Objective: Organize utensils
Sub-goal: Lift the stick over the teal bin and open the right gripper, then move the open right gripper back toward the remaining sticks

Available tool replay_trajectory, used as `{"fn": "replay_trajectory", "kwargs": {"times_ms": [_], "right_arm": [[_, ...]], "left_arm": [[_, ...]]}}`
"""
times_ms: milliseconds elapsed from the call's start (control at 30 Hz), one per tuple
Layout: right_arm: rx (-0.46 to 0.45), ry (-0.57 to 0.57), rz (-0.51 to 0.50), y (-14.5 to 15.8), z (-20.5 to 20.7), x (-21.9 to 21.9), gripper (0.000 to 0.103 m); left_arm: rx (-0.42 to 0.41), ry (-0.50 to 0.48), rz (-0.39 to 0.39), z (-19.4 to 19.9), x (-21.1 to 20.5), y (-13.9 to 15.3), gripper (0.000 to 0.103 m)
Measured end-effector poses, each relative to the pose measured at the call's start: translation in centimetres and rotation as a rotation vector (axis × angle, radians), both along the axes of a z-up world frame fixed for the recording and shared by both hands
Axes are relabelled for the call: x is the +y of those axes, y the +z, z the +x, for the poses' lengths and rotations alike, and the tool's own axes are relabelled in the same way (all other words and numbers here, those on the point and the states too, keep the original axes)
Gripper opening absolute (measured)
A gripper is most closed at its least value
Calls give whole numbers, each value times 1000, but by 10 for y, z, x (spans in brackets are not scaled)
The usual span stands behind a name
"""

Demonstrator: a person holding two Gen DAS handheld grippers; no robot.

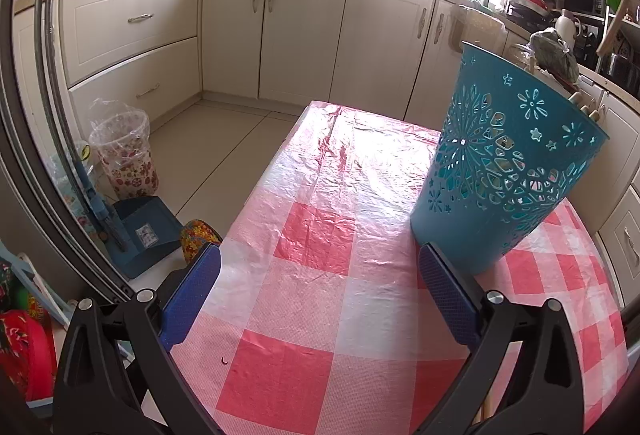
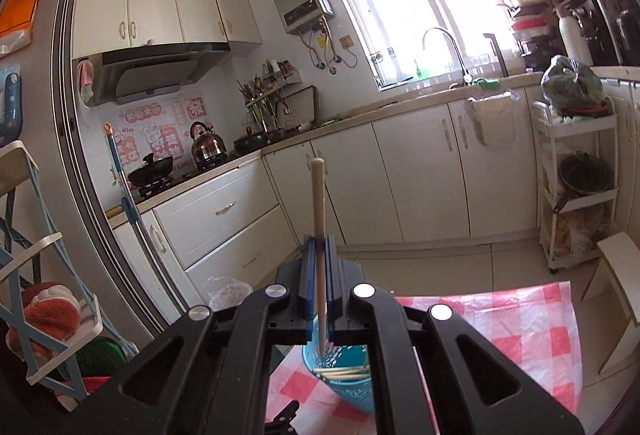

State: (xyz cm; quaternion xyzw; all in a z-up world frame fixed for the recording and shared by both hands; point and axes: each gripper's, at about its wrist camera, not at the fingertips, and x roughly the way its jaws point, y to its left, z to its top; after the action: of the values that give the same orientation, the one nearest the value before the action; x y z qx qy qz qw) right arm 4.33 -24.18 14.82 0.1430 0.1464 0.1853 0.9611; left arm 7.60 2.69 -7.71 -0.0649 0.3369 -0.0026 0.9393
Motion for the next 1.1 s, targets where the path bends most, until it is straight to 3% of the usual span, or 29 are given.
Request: {"fn": "replay_trajectory", "kwargs": {"times_ms": [100, 233, 433, 500, 533, 567, 733, 833, 1000, 1100], "right_arm": [[28, -14, -53, -11, 21, 11, 5], [138, -25, -125, -53, 53, 25, 5], [256, -41, -147, -100, 73, 29, 6], [276, -46, -140, -105, 73, 28, 11], [280, -49, -132, -106, 73, 27, 25], [276, -53, -122, -107, 71, 25, 31], [243, -76, -94, -100, 47, 17, 32], [249, -106, -58, -108, 20, 12, 38], [409, -39, -161, -172, -20, 40, 40], [502, 2, -198, -209, -31, 59, 33]], "left_arm": [[0, 1, -7, 0, 1, 0, 95], [0, 1, -15, 0, 3, 0, 95], [1, -1, -24, 1, 5, -1, 95], [2, -2, -23, 1, 5, -1, 95], [2, -1, -23, 1, 5, -1, 95], [2, -1, -23, 1, 5, -1, 95], [5, 0, -23, 2, 5, -1, 95], [9, 3, -26, 2, 5, -2, 95], [10, 3, -25, 2, 6, -2, 95], [13, 6, -30, 2, 7, -3, 95]]}}
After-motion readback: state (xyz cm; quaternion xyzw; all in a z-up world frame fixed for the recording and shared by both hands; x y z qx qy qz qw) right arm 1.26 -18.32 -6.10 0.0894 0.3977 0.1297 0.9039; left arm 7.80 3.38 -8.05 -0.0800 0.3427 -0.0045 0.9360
